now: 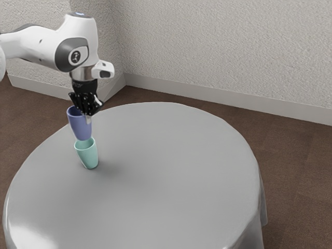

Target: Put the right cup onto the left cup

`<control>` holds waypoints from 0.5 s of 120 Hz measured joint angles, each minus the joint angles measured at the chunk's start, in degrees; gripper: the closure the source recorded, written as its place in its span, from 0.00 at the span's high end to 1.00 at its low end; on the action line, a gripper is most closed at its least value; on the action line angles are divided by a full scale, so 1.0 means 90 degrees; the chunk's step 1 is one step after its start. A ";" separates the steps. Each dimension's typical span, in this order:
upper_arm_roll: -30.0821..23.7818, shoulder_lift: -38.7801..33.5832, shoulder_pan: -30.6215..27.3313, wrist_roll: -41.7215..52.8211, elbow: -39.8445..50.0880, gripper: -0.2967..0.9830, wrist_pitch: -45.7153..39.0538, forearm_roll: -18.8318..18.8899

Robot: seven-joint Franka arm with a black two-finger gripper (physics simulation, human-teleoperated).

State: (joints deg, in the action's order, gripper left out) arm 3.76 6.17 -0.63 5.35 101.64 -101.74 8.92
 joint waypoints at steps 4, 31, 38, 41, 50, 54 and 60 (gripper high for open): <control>0.0000 0.0030 0.0021 -0.0001 -0.0046 0.15 0.0016 0.0024; 0.0045 0.0260 0.0050 -0.0001 -0.0334 0.15 0.0064 0.0111; 0.0084 0.0321 0.0042 -0.0001 -0.0395 0.15 0.0062 0.0137; 0.0100 0.0341 0.0041 0.0000 -0.0412 0.15 0.0060 0.0146; 0.0131 0.0416 0.0033 0.0002 -0.0472 0.15 0.0052 0.0165; 0.0139 0.0453 0.0029 0.0003 -0.0498 0.15 0.0048 0.0173; 0.0162 0.0536 0.0029 0.0006 -0.0564 0.15 0.0043 0.0188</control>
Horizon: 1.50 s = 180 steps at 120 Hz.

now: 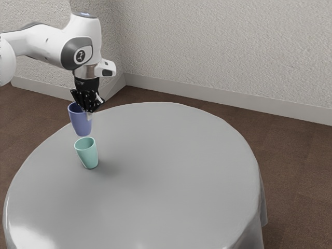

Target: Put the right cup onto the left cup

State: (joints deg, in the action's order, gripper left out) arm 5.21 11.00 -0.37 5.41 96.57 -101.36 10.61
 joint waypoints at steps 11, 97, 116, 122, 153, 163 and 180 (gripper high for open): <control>0.0084 0.0182 -0.0011 0.0008 -0.0130 0.15 -0.0012 0.0016; 0.0113 0.0642 -0.0116 0.0053 -0.0092 0.15 -0.0280 -0.0076; 0.0112 0.0650 -0.0122 0.0054 -0.0047 0.15 -0.0304 -0.0092; 0.0113 0.0669 -0.0124 0.0054 -0.0045 0.15 -0.0317 -0.0093; 0.0109 0.0745 -0.0145 0.0058 -0.0044 0.21 -0.0372 -0.0105; 0.0105 0.0747 -0.0143 0.0060 -0.0044 0.32 -0.0374 -0.0114; 0.0070 0.0727 -0.0144 0.0053 -0.0051 0.49 -0.0359 -0.0121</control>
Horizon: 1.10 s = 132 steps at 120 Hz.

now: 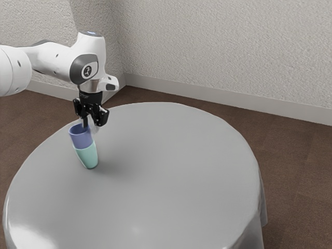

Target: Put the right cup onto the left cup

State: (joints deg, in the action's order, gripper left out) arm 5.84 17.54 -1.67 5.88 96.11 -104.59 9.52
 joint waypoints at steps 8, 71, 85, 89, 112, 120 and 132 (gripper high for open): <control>-0.0040 -0.0047 0.0000 -0.0004 -0.0009 0.55 0.0024 -0.0003; -0.0283 -0.0988 0.0349 -0.0082 -0.0042 0.74 0.0603 -0.0248; -0.0266 -0.1326 0.0676 -0.0080 -0.0031 0.75 0.0763 -0.0422; -0.0267 -0.1414 0.0759 -0.0079 -0.0032 0.75 0.0820 -0.0469; -0.0220 -0.1780 0.1258 -0.0077 -0.0039 0.76 0.1086 -0.0610; -0.0077 -0.1887 0.1535 -0.0077 -0.0039 0.76 0.1186 -0.0630; 0.0057 -0.1966 0.1866 -0.0077 -0.0041 0.77 0.1301 -0.0644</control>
State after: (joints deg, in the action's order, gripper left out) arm 6.36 -0.15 15.12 5.18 95.74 -92.88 3.72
